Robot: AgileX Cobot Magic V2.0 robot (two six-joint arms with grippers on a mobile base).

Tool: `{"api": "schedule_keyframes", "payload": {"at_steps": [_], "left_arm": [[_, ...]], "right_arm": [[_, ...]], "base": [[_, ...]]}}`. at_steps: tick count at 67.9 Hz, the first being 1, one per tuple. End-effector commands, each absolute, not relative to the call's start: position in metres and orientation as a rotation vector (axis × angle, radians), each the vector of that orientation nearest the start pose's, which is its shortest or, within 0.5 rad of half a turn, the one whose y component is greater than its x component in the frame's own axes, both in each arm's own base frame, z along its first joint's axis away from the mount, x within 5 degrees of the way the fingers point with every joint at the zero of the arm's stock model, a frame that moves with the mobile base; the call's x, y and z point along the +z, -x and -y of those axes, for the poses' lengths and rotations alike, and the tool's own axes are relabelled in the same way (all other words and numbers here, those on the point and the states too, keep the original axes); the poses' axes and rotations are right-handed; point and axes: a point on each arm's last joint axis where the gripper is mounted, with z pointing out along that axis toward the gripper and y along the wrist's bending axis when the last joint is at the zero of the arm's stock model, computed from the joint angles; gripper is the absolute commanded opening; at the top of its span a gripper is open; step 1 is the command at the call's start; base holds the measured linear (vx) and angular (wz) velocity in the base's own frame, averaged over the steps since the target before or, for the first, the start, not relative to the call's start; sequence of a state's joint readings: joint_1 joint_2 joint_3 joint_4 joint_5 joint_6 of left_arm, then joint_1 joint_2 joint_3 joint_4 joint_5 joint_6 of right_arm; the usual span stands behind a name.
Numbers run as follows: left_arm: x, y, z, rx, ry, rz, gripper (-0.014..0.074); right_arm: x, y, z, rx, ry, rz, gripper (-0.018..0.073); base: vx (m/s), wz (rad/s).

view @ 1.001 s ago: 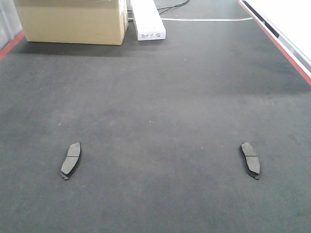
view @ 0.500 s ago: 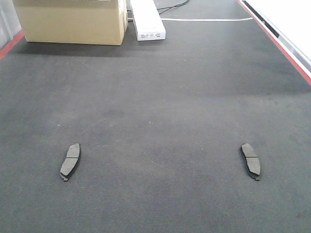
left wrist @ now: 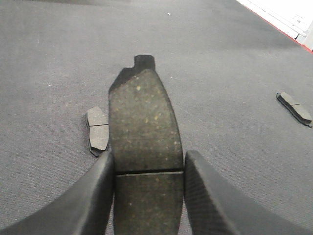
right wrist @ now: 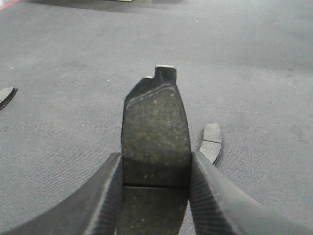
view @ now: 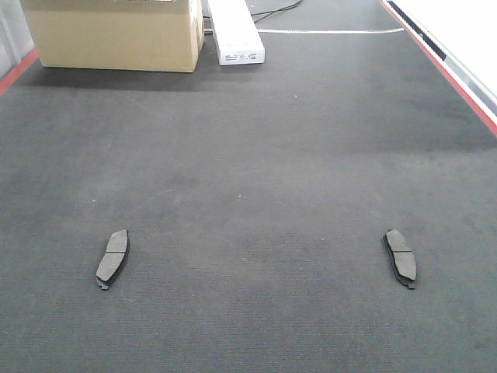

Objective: Move and align brake pads A on conveyor
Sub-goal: 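Lower the left gripper with its brake pad onto the belt beside the placed pad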

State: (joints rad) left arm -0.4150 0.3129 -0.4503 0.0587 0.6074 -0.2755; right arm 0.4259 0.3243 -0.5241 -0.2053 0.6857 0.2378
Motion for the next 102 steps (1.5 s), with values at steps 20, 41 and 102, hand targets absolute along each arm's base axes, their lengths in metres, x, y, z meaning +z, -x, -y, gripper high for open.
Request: {"api": "schedule_keyframes", "payload": {"at_steps": [20,41,102], "left_arm": [[0.312,-0.066,0.027,-0.436,-0.154,-1.801,-0.0006],[0.323,-0.095,0.040,-0.550,0.007,-1.880,-0.0003],[0.235,-0.339,0.166,-0.345,-0.087,-2.474,0.0052]], "right_arm": [[0.323,-0.064,-0.016,0.207,0.260,-1.835,-0.0004],[0.323,-0.064,-0.016,0.207,0.260,-1.835,-0.0004],[0.323,-0.064,-0.016,0.207,0.260,-1.835,-0.0004]], "base": [[0.00,0.00],[0.00,0.00],[0.00,0.00]]}}
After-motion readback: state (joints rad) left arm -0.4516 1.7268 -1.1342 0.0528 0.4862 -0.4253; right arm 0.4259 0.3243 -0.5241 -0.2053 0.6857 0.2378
